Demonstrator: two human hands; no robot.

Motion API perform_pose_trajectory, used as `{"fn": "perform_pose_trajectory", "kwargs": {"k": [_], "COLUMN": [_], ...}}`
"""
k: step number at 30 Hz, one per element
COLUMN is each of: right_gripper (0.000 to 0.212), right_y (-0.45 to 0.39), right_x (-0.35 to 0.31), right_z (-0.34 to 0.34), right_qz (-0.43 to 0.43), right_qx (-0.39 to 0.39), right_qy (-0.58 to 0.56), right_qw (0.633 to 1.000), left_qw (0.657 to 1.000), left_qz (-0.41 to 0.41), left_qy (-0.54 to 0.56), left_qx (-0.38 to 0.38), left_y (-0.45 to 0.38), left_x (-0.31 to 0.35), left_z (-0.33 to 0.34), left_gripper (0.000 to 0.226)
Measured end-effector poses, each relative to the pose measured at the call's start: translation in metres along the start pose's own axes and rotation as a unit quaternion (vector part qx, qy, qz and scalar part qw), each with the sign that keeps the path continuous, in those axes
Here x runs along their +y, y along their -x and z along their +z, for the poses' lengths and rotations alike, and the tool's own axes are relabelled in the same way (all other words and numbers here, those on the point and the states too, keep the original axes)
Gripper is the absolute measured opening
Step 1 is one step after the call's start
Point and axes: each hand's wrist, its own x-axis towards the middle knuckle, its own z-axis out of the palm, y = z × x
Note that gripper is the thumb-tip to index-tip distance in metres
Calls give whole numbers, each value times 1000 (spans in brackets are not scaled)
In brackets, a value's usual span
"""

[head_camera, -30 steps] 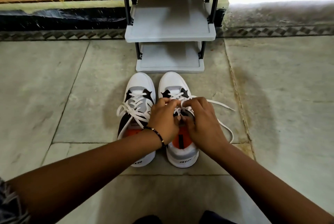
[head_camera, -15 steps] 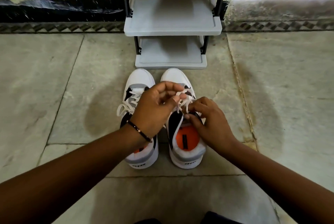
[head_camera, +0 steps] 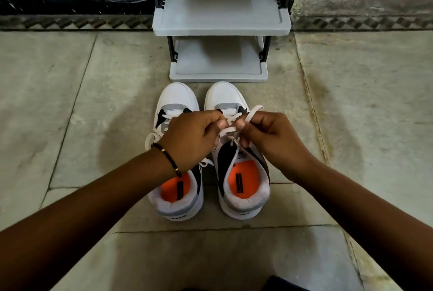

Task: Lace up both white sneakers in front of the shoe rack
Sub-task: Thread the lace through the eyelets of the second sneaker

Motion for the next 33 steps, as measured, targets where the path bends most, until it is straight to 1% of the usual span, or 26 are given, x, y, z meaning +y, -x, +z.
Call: {"fn": "perform_pose_trajectory", "kwargs": {"k": [2, 4, 7, 9, 12, 14, 17, 19, 21, 23, 25, 26, 28, 30, 31, 32, 33], "right_gripper": [24, 21, 19, 18, 18, 19, 22, 22, 22, 24, 26, 27, 28, 28, 28, 28, 28], "right_y": [-1, -1, 0, 0, 2, 3, 1, 1, 2, 3, 3, 3, 3, 2, 2, 2, 2], "right_x": [-1, -4, -6, -8, -12, -12, -10, -10, -12, -15, -16, -16, -15, -16, -17, -18, -20], "right_z": [-1, 0, 0, -1, -3, -3, -6, -7, -6, -5, -5, -5, -6, -5, -5, -3, -2], "right_qz": [9, 15, 17, 21, 14, 13, 25, 26, 23, 16, 8, 7, 11, 19, 22, 23, 22], "right_qx": [0, -7, -10, -8, -21, -21, 7, 13, 6, -2, -3, -3, -3, -5, -6, -9, -13], "right_qy": [-38, -59, -67, -81, -83, -80, -86, -96, -108, -107, -99, -97, -107, -120, -123, -124, -124], "right_qw": [999, 998, 998, 996, 996, 996, 996, 995, 994, 994, 995, 995, 994, 993, 992, 992, 992], "left_qw": [996, 983, 972, 969, 966, 959, 938, 929, 928, 933, 949, 961, 971, 979, 987, 996, 999], "left_qz": [-19, -39, -39, -34, -43, -42, -52, -58, -64, -70, -73, -75, -77, -64, -51, -33, -4], "left_qy": [66, 130, 155, 164, 182, 214, 271, 292, 296, 283, 244, 217, 187, 157, 117, 53, -35], "left_qx": [-58, -125, -174, -183, -177, -181, -209, -218, -215, -211, -184, -157, -128, -114, -96, -61, -15], "left_y": [0, -2, -6, -7, -7, -8, -11, -11, -10, -9, -9, -10, -9, -8, -7, -6, -6], "left_x": [0, 2, 5, 4, 3, 3, 4, 6, 7, 8, 4, 3, 0, 0, -1, -2, -3], "left_z": [-3, -6, -9, -8, -5, -4, -5, -5, -3, -1, 0, 0, 1, 1, 3, 6, 9], "left_gripper": [21, 19, 10, 9, 8, 14, 23, 21, 16, 11, 8, 15, 28, 25, 24, 30, 37]}}
